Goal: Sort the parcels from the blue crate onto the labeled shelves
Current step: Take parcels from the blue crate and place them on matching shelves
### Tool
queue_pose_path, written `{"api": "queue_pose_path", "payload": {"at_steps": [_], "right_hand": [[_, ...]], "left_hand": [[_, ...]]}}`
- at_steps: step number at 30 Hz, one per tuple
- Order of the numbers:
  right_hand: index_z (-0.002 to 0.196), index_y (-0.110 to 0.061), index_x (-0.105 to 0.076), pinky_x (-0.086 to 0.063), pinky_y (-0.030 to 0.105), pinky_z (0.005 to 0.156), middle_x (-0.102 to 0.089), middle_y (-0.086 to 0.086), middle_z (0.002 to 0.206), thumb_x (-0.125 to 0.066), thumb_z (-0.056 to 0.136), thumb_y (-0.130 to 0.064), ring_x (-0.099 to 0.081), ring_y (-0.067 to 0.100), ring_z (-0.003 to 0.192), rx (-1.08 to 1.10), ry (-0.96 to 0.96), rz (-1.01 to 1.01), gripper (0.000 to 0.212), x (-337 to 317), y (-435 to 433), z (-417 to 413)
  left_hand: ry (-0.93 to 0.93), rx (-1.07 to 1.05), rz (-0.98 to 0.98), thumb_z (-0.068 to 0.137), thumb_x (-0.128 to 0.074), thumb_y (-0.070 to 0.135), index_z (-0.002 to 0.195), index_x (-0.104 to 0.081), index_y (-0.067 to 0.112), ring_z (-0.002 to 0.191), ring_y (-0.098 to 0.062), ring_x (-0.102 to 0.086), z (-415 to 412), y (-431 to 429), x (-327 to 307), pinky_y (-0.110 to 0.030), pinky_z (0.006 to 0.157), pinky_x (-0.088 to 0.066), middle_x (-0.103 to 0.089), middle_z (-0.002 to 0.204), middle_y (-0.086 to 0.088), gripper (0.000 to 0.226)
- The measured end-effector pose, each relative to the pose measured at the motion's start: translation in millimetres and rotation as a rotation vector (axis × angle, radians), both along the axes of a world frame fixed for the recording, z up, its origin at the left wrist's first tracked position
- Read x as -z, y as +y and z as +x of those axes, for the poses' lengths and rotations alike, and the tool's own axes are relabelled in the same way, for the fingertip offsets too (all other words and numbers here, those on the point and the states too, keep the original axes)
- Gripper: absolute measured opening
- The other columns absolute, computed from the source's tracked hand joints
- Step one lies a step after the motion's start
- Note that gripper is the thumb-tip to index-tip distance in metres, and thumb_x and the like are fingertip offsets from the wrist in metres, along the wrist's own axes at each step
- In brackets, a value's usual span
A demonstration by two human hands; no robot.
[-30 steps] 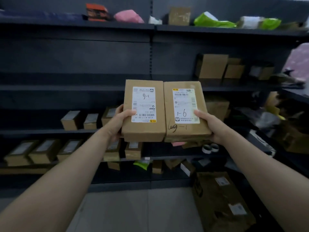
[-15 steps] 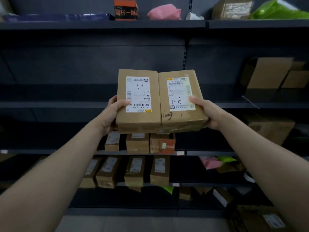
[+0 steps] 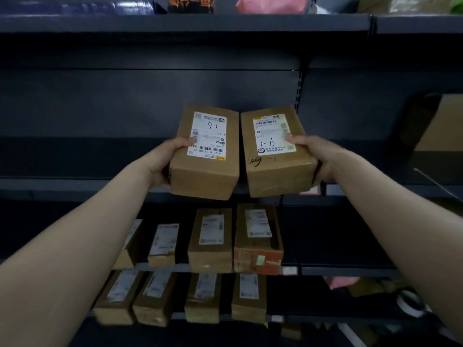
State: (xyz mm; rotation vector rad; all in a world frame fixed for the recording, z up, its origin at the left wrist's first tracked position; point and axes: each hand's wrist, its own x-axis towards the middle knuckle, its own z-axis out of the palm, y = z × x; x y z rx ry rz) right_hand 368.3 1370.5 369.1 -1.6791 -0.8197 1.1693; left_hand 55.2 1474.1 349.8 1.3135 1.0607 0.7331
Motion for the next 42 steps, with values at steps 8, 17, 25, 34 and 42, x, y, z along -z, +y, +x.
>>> {"api": "queue_pose_path", "payload": {"at_steps": [8,17,25,34,42], "right_hand": [[0.125,-0.017,-0.051,-0.038,0.071,0.088,-0.059,0.021,0.117,-0.082,0.058,-0.054,-0.055,0.045,0.104,-0.047,0.016,-0.163,0.083,-12.4,61.3,17.6],[0.12,-0.012,-0.05,-0.047,0.072,0.074,-0.058,0.025,0.115,-0.08,0.061,-0.053,-0.057,0.048,0.1,-0.086,-0.049,-0.236,0.077,-17.6,59.8,8.3],[0.124,-0.006,-0.055,-0.042,0.03,0.067,-0.059,0.012,0.119,-0.066,0.085,-0.047,-0.057,0.022,0.09,0.255,-0.676,0.068,0.059,-34.3,28.2,-47.5],[0.123,-0.01,-0.051,-0.041,0.041,0.087,-0.056,0.014,0.12,-0.055,0.091,-0.033,-0.046,0.035,0.115,0.321,-1.452,0.035,0.04,-35.5,-71.3,-132.6],[0.115,-0.009,-0.054,-0.039,0.043,0.09,-0.061,0.015,0.116,-0.053,0.093,-0.031,-0.053,0.036,0.111,0.618,-1.798,-0.34,0.031,-29.1,-253.1,-144.1]], "left_hand": [[0.105,-0.105,-0.186,0.058,-0.077,0.055,0.104,-0.062,0.025,0.096,-0.036,-0.059,10.7,53.2,-12.8,-0.059,0.077,-0.048,-0.065,0.101,-0.013,0.057],[0.18,-0.056,-0.26,0.052,-0.081,0.05,0.111,-0.057,0.019,0.104,-0.043,-0.053,-4.8,73.8,-18.5,-0.067,0.083,-0.043,-0.058,0.112,-0.019,0.07],[0.346,-0.155,0.4,0.082,-0.069,0.031,0.101,-0.058,0.015,0.078,-0.013,-0.054,5.3,57.2,-37.3,-0.024,0.062,-0.041,-0.062,0.12,-0.01,0.028],[0.317,0.27,1.382,0.089,-0.056,0.03,0.123,-0.056,0.017,0.114,-0.023,-0.05,54.4,-67.4,-58.3,-0.043,0.099,-0.04,-0.056,0.121,-0.005,0.036],[0.138,0.538,1.87,0.092,-0.05,0.023,0.114,-0.06,0.005,0.105,-0.038,-0.053,121.2,-225.3,-50.1,-0.049,0.085,-0.042,-0.06,0.113,-0.019,0.03]]}}
